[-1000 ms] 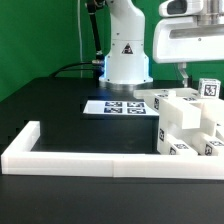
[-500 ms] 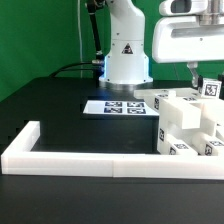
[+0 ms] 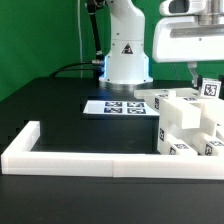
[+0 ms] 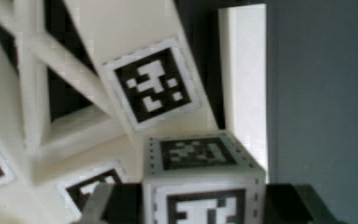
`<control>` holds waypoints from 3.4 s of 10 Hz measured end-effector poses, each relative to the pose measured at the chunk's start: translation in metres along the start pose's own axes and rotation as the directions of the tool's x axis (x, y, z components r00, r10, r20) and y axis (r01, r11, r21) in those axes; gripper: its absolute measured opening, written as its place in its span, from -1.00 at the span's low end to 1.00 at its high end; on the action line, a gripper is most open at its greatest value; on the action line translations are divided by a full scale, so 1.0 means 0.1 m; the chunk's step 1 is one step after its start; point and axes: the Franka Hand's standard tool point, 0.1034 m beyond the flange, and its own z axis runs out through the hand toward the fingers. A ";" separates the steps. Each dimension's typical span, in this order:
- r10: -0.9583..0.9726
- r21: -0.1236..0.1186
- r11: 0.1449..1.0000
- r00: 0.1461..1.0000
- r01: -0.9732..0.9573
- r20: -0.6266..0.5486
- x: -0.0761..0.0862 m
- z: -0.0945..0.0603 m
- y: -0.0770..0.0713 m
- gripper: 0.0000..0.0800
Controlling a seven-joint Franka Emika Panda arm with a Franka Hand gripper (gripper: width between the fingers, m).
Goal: Assemble chair
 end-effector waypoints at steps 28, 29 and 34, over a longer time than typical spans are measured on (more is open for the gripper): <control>-0.095 -0.010 0.995 0.996 0.094 -0.004 -0.03 0.00 -0.08 0.62; -0.178 -0.011 0.984 0.984 0.178 -0.003 -0.03 0.00 -0.08 0.62; -0.416 -0.030 0.909 0.909 0.416 0.002 -0.02 -0.01 -0.06 0.56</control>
Offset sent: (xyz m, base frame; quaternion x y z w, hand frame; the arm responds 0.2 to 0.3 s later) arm 0.0000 0.0000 0.0000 0.0000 0.0000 0.1296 0.9916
